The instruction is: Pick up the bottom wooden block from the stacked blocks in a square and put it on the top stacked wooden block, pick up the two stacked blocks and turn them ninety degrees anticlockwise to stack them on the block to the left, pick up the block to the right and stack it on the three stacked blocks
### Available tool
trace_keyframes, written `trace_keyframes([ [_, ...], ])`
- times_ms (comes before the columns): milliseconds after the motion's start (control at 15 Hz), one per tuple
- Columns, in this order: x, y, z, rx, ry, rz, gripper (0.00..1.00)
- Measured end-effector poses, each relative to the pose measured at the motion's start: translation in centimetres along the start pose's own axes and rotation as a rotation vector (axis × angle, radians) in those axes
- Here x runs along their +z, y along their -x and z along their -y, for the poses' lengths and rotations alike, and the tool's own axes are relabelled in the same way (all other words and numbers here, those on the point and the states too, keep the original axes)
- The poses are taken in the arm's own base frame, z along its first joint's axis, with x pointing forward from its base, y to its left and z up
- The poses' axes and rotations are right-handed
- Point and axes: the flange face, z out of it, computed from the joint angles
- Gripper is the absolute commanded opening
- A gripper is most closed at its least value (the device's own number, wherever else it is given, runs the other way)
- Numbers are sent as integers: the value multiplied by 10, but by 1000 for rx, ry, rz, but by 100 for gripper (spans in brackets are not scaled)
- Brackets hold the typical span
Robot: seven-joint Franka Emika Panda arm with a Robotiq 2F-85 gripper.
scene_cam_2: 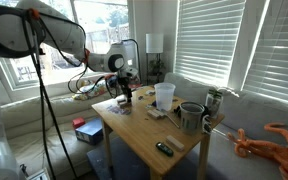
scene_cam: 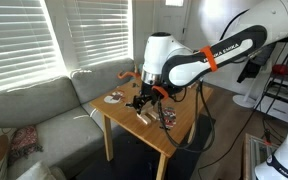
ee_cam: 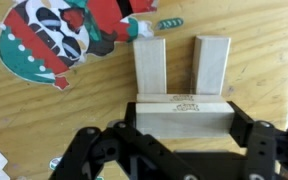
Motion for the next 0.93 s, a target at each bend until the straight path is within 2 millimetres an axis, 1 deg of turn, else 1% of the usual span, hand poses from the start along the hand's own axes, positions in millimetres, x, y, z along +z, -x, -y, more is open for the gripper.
trace_keyframes([
  [200,-1,1,1,-8,-1,-1,60],
  [467,-8,2,4,-50,-7,-14,60],
  [600,-12,5,6,-121,-6,-24,60],
  [933,-20,11,14,-378,2,-48,60],
])
